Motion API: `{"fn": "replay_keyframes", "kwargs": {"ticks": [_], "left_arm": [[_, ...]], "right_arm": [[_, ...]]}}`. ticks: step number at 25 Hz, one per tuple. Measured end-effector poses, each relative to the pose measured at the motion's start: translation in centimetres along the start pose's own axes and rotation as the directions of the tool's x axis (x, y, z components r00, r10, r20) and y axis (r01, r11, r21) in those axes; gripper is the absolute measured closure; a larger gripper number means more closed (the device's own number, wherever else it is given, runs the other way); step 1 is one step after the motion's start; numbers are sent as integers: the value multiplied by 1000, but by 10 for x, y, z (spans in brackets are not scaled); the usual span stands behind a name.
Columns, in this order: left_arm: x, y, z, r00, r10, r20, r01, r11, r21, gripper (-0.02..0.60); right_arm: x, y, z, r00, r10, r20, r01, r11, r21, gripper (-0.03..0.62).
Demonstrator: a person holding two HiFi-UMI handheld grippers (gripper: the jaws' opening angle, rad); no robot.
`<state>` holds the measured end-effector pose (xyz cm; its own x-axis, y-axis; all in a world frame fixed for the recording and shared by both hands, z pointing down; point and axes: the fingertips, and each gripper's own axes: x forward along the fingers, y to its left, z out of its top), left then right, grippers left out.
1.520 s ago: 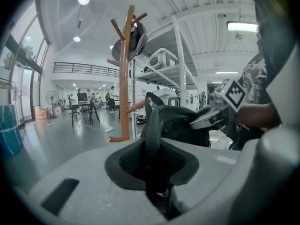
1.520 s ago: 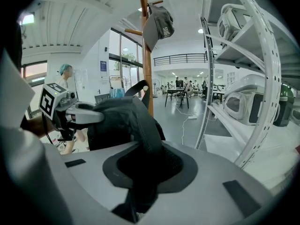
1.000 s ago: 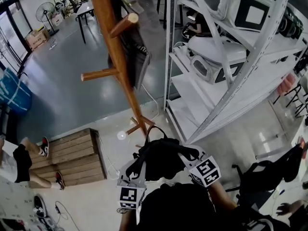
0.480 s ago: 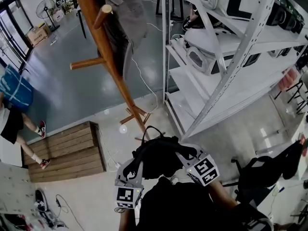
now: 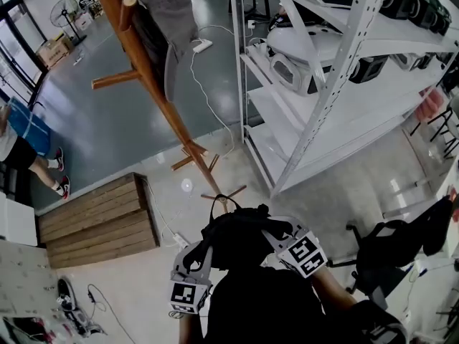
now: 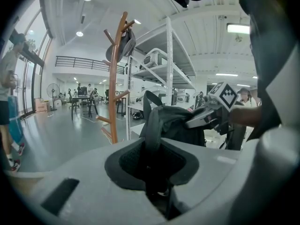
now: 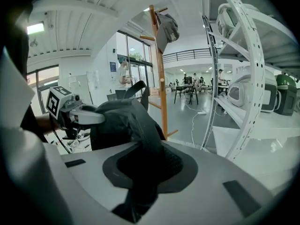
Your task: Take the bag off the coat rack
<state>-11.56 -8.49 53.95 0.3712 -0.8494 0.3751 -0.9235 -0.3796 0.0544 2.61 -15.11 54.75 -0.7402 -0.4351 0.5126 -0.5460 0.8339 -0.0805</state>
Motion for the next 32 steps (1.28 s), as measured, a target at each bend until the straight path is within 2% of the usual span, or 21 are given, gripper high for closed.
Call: {"fn": "replay_keyframes", "kwargs": {"ticks": [14, 24, 32], "left_arm": [[-13, -9, -22, 999, -30, -20, 30, 1000, -1, 506], [-7, -6, -19, 999, -37, -3, 37, 999, 11, 506], [-5, -4, -18, 999, -33, -21, 33, 999, -6, 506]], "right_arm": [[-5, 19, -23, 999, 30, -28, -30, 999, 19, 523], [-2, 15, -20, 999, 25, -28, -24, 1000, 15, 523], [1, 12, -19, 999, 22, -27, -21, 999, 24, 523]]}}
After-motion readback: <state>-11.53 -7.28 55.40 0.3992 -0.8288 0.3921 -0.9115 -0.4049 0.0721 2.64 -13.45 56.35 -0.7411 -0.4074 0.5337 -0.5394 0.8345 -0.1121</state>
